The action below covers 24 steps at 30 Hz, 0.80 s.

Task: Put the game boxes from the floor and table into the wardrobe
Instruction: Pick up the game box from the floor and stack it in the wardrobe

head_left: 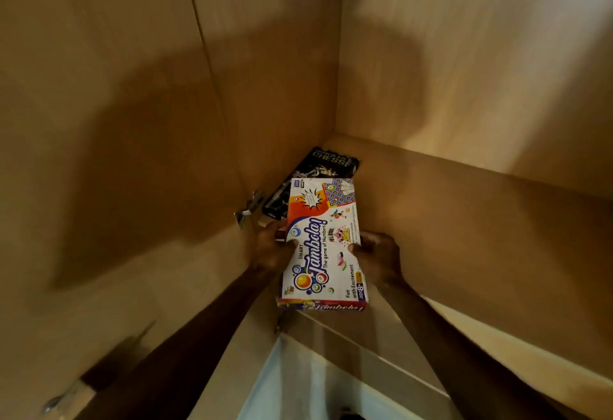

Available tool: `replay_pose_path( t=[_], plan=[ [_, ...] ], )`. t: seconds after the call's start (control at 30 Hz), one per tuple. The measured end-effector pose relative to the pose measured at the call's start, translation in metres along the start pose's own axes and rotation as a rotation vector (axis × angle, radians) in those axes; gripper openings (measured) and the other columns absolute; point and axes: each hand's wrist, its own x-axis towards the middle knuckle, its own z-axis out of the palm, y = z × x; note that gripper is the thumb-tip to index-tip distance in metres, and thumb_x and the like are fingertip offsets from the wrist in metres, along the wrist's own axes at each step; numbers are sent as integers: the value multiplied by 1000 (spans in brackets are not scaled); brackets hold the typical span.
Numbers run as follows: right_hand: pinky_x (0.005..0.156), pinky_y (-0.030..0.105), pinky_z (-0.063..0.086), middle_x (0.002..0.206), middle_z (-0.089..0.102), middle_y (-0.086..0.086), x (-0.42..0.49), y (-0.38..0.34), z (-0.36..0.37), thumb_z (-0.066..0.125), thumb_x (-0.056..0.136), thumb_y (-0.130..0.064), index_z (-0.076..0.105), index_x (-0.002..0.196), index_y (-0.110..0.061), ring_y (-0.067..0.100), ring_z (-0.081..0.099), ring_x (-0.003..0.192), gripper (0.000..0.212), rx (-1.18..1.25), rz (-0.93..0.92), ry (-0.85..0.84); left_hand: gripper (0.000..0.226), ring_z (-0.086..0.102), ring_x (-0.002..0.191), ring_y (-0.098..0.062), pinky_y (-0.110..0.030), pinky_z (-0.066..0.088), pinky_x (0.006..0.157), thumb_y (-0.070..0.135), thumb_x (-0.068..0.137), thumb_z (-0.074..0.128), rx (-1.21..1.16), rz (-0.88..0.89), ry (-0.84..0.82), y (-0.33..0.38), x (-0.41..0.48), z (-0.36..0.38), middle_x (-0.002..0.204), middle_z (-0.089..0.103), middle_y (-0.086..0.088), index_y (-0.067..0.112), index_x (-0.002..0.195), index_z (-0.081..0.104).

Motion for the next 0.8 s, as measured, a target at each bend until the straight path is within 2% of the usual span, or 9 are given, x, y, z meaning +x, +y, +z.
replay_pose_path(
  t=[0.1,0.2,0.27,0.33,0.4,0.47,0.6,0.7,0.8],
  plan=[
    [62,22,54,101,76,6,44,-6,6,68,86,-5,74,104,-10,16,71,77,19,36,46,9,53,68,99,-26,-44,60,80,5,83,74,5,6,-5,17,36,5,121,67,-11,7,131,50],
    [63,22,53,104,75,3,86,-11,8,68,87,-5,72,108,-13,18,72,84,23,47,75,11,69,67,106,-20,-29,61,76,7,69,86,-17,31,-172,24,68,5,125,65,-6,10,129,51],
    [69,26,55,107,74,5,106,-12,9,70,86,-5,69,114,-12,23,72,93,29,14,74,12,89,57,124,-21,-34,56,94,8,63,90,80,58,-312,25,79,5,139,54,-3,14,138,44],
    [72,30,57,109,74,7,122,-10,11,71,85,-6,68,116,-11,25,71,98,32,10,66,-7,102,36,140,-15,-31,39,112,18,61,93,292,104,-430,24,88,6,153,33,4,18,146,37],
    [72,29,56,111,73,9,132,-8,12,71,84,-6,67,118,-10,25,71,99,34,0,58,-23,106,17,147,-12,-31,24,120,33,58,93,448,161,-466,24,95,7,160,17,5,18,148,38],
    [73,30,57,113,72,11,138,-5,12,72,84,-6,66,119,-8,26,70,100,35,-5,53,-42,107,16,148,-15,-36,24,122,46,52,90,494,179,-466,26,99,5,162,13,4,18,144,43],
    [77,29,57,117,70,10,143,1,12,69,86,-6,69,111,-10,25,67,108,26,-36,-13,-106,75,35,131,7,-14,31,111,38,67,87,569,233,-405,36,105,-5,145,39,13,19,132,55],
    [84,30,58,112,67,4,139,1,12,71,84,-4,72,104,-11,21,66,105,21,-31,-150,-152,43,54,122,-10,-32,48,103,45,79,75,823,422,-133,26,107,-11,132,59,7,26,117,67],
    [86,17,53,112,58,-3,133,-2,17,70,83,-5,73,106,-10,13,61,106,23,-122,-346,-278,24,63,108,-12,-33,54,91,35,93,57,825,351,68,13,102,-6,119,69,4,28,112,69]
  ],
)
